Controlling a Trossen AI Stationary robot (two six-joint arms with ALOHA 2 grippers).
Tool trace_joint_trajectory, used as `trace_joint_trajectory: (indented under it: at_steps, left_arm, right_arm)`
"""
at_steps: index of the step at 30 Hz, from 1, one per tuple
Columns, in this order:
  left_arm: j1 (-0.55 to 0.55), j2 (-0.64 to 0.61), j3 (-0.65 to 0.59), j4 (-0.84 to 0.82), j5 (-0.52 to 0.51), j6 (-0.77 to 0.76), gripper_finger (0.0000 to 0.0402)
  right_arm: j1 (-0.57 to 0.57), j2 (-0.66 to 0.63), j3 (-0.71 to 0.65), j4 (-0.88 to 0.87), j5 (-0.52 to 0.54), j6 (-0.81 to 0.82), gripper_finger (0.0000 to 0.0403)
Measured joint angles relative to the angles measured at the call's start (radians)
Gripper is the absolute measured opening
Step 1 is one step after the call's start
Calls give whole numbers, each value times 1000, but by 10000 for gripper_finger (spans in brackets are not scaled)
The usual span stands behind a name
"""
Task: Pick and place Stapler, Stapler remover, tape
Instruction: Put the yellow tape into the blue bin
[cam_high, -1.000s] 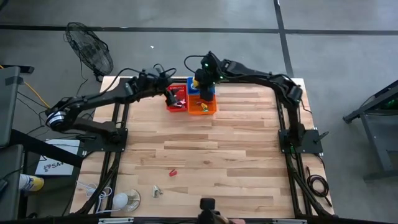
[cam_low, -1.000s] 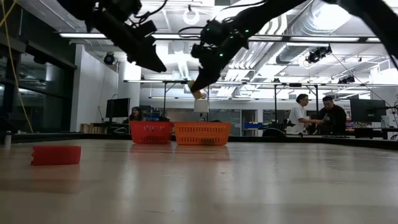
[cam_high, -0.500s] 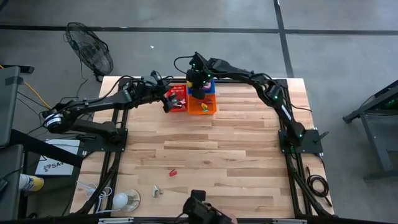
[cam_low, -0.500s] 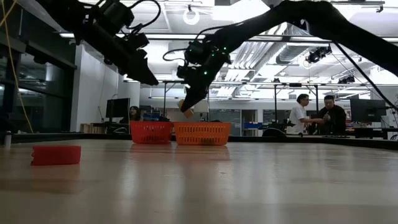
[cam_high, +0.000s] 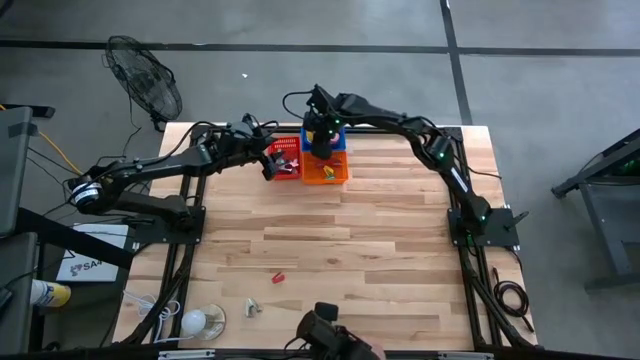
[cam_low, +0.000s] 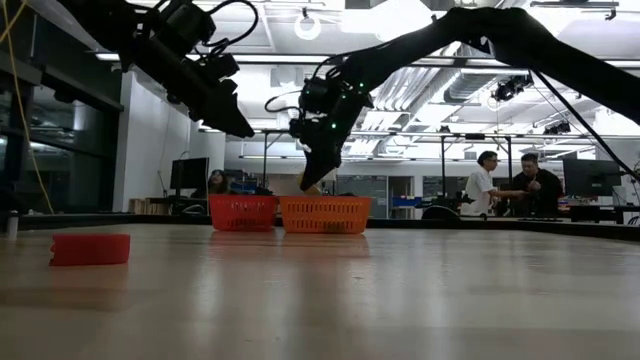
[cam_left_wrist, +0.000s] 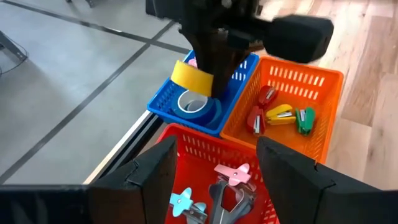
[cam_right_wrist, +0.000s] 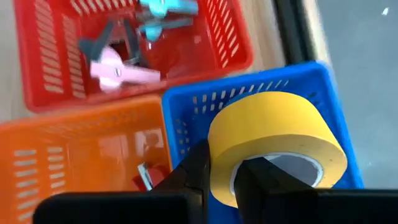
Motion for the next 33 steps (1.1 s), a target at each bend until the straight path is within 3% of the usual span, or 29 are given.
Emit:
trace_joint_trajectory:
  at_steps: [10, 33]
  left_arm:
    - [0, 0, 2, -4, 0, -8, 216]
    - [0, 0, 2, -9, -1, -9, 216]
  right_arm:
    - [-15, 8, 0, -28, 50, 2, 41]
    - [-16, 6, 0, 8, -5, 43, 44]
